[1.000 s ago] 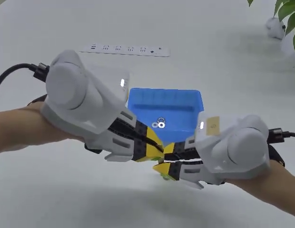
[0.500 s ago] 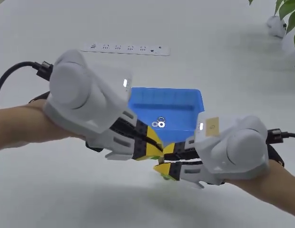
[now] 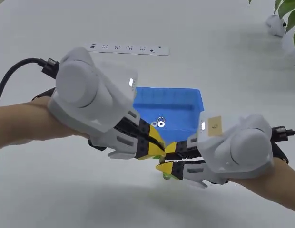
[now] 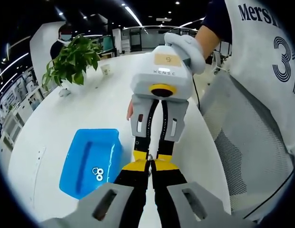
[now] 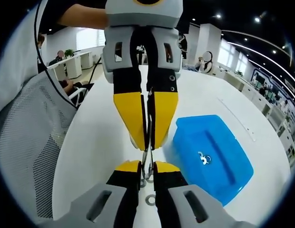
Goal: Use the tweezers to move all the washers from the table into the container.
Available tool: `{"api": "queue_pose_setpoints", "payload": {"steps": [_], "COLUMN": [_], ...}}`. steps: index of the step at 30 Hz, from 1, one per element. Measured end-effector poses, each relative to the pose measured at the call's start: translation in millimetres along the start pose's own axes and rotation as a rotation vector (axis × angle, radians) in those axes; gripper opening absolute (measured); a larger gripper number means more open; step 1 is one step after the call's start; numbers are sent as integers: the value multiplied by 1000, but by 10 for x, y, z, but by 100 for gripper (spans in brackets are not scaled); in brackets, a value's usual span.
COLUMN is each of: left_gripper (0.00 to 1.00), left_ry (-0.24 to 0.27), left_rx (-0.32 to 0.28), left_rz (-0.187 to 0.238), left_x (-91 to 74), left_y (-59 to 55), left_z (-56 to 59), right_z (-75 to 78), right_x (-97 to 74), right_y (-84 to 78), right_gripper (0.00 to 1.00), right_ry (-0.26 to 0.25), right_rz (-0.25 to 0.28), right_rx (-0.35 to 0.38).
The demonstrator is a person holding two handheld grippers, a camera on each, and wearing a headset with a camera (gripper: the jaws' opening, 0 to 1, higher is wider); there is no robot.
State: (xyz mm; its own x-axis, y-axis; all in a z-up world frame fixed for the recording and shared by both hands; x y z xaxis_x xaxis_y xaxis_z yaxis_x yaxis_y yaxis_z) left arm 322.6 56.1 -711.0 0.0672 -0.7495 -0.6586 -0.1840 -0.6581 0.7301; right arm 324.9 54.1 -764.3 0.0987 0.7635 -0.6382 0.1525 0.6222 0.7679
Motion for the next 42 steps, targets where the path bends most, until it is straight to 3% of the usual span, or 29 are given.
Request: {"api": "queue_pose_setpoints", "payload": {"steps": [11,15,26,42], "left_gripper": [6,6,6,6], "left_ry": [5,9,42,89], "left_rx": [-10,-4,6,58], "left_rz": [4,22,38,77], "left_x": [6,-30,-204,-469], "left_y": [13,101,163,433], "left_z": [6,6,-93,-239], "right_z": [-3,-1,63,145], "right_x": [-2,-18,-111,-347], "right_y": [1,90,256,588], "right_gripper": [10,10,10,10], "right_ry": [10,0,-20,-32], "right_rz": [0,31,60,137], "right_rx": [22,43,4,-24]}}
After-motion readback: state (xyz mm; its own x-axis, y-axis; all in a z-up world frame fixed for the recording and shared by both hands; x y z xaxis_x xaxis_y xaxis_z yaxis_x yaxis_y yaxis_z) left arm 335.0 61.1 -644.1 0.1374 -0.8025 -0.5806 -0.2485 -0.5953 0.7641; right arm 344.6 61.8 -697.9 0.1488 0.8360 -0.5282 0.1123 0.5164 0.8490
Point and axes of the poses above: the centre of the closed fingertips' face, and the gripper's own axes: x roughly forward along the fingers, z roughly to its right, y roughly out of its top, the point moved 2 cm from there along -x, roughly backward along the fingers, and after that the axes turned 11 degrees about x, right-handed, at the moved point
